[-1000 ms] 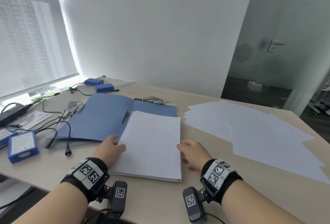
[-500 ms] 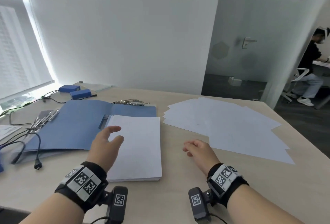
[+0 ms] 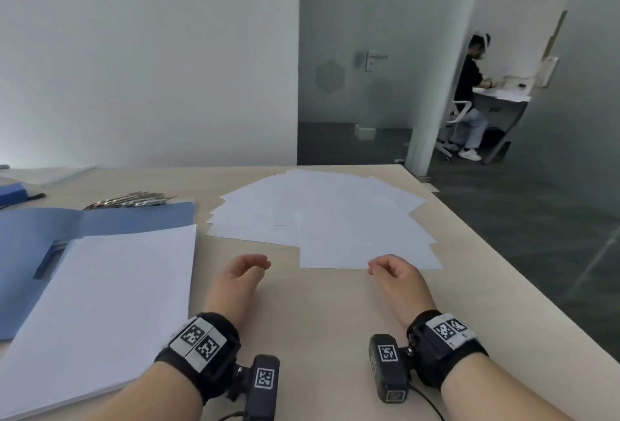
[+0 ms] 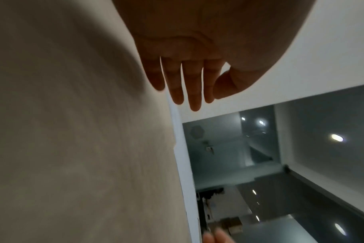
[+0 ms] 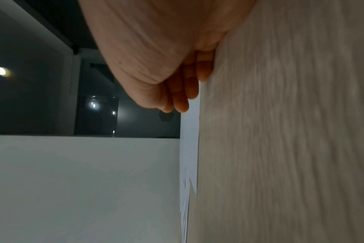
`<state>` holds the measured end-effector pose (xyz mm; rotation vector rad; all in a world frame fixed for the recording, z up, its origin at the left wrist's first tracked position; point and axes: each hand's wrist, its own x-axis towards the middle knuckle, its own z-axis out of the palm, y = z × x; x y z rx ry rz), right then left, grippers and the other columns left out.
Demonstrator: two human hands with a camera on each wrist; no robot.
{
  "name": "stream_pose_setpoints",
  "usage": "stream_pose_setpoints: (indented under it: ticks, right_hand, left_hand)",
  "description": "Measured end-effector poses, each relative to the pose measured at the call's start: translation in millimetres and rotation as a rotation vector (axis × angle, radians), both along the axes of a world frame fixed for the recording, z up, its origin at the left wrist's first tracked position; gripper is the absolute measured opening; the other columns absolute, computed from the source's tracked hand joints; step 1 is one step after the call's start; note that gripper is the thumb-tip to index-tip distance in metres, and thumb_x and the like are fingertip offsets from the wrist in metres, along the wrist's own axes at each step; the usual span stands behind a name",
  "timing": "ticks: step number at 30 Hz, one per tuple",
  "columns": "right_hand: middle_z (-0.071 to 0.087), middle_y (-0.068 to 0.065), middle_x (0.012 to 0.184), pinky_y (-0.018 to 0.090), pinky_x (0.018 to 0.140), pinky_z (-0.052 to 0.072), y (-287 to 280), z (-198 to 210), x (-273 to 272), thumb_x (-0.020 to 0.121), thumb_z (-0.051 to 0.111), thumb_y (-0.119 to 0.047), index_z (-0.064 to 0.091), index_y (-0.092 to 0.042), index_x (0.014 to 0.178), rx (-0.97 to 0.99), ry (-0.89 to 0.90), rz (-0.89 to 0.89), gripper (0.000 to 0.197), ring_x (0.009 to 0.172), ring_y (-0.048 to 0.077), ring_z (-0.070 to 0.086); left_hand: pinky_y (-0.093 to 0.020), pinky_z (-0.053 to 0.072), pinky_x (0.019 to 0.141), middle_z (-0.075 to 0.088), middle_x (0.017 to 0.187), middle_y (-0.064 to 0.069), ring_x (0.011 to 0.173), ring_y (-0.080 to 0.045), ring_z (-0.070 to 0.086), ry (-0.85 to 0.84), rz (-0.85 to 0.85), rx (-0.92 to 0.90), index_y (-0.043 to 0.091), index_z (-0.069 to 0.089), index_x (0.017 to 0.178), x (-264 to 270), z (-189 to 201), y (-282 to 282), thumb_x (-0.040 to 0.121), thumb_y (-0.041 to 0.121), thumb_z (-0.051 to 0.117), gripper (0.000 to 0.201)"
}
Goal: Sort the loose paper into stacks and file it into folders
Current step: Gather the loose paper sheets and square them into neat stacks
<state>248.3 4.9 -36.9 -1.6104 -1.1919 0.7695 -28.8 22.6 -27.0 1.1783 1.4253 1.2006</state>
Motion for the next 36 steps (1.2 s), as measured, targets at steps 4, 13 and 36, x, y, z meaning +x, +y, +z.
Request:
stream_pose_setpoints:
  ticks: [4,13,36]
  right_hand:
    - [0.069,-0.019,0.100,0.017,0.077,0.044,10.2,-0.6,25.4,0.096,0.057,-0.020,0.071,-0.031,0.094,-0.027,-0.068,-0.043,0.018,0.101,0.003,0.063]
    - [0.056,-0.026,0.136,0.027,0.108,0.028,53.7,-3.6,50.5,0.096,0.050,-0.035,0.064,-0.045,0.118,-0.208,-0.444,0.052,0.028,0.133,0.003,0.046]
    - [0.015,-0.017,0.166,0.046,0.118,0.008,168.0,-1.6,99.7,0.086,0.052,-0.063,0.039,-0.054,0.145,-0.410,-0.644,0.018,0.061,0.155,0.009,0.006]
  left_hand:
    - [-0.036,0.052,0.090,0.070,0.108,0.009,0.099,-0.015,0.065,0.143,0.052,-0.014,0.034,0.071,0.099,11.2,-8.0,36.8,0.094,0.012,0.054,0.029]
    - [-0.039,0.044,0.108,0.056,0.144,0.013,0.121,-0.020,0.059,0.463,0.024,-0.028,0.042,0.065,0.117,36.0,-13.5,111.6,0.091,0.020,0.048,0.038]
    - [-0.063,0.011,0.120,0.000,0.168,0.001,0.152,-0.039,-0.006,1.186,-0.264,-0.340,0.055,0.012,0.152,60.6,-17.5,259.3,0.071,0.086,0.035,0.089]
